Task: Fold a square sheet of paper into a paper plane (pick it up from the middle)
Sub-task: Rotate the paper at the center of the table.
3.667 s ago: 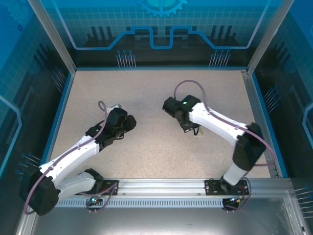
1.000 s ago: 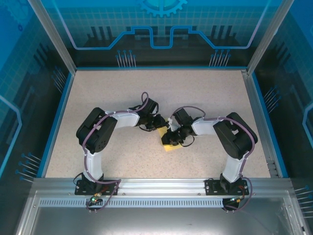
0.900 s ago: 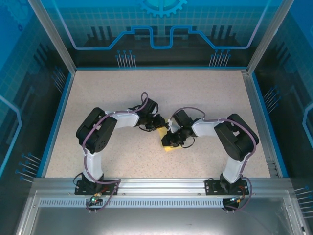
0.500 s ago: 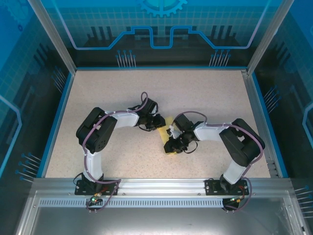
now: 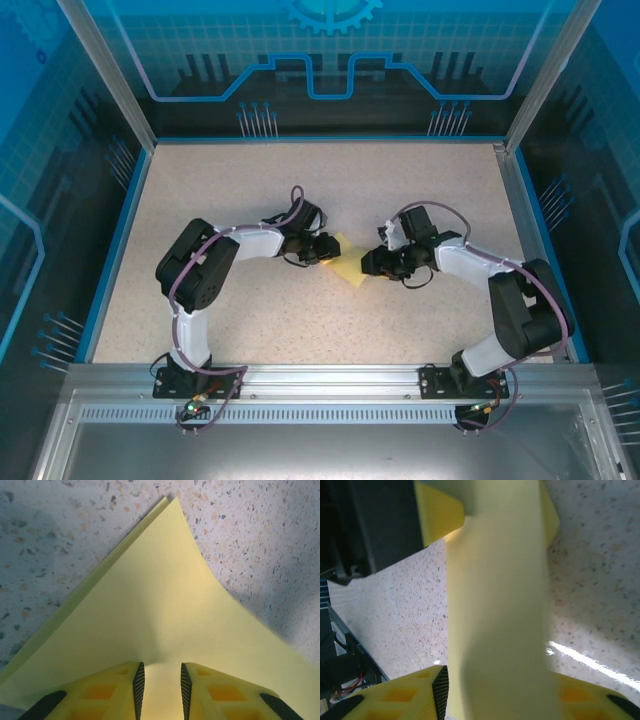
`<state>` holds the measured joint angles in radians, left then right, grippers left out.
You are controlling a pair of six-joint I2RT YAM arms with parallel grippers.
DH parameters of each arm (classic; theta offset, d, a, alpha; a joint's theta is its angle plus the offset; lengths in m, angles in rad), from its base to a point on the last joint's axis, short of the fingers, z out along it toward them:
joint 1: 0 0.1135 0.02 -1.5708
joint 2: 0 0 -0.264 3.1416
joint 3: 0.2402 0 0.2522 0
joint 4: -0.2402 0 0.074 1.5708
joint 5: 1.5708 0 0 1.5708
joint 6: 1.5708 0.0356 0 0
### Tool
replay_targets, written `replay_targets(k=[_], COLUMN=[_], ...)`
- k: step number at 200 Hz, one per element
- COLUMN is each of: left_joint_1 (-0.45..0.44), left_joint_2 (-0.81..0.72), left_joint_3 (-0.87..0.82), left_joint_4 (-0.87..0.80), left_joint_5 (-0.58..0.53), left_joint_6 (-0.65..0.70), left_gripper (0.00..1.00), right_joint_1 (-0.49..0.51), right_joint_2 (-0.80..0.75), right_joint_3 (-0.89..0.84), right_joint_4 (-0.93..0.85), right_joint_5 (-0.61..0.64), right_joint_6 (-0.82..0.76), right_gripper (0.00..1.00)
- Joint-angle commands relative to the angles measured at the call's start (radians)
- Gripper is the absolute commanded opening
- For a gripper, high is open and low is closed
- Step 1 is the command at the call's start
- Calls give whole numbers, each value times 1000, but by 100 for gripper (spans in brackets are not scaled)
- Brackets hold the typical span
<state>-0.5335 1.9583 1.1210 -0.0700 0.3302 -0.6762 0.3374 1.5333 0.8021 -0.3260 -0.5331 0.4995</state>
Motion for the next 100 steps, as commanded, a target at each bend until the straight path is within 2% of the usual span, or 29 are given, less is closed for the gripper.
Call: replay_targets(k=[1, 20, 50, 73, 100], left_joint_1=[8, 8, 8, 9, 8], left_joint_2=[-47, -55, -79, -97, -147], left_joint_3=[22, 13, 1, -1, -36], left_joint_4=[-68, -62, -40, -50, -55], left_joint_5=[-10, -7, 8, 20, -11], left_joint_6=[43, 32, 13, 9, -4], left_gripper=[29, 30, 32, 34, 37], right_joint_1=[-14, -16, -50, -112, -117], right_joint_2=[-6, -66, -114, -96, 3], right_joint_3=[41, 8, -19, -18, 67], right_joint_4=[-68, -81, -155, -105, -120], right_joint_5=[-53, -50, 75, -24, -34], right_joint_6=[-57, -66, -104, -116, -183], right_gripper=[49, 54, 62, 62, 63])
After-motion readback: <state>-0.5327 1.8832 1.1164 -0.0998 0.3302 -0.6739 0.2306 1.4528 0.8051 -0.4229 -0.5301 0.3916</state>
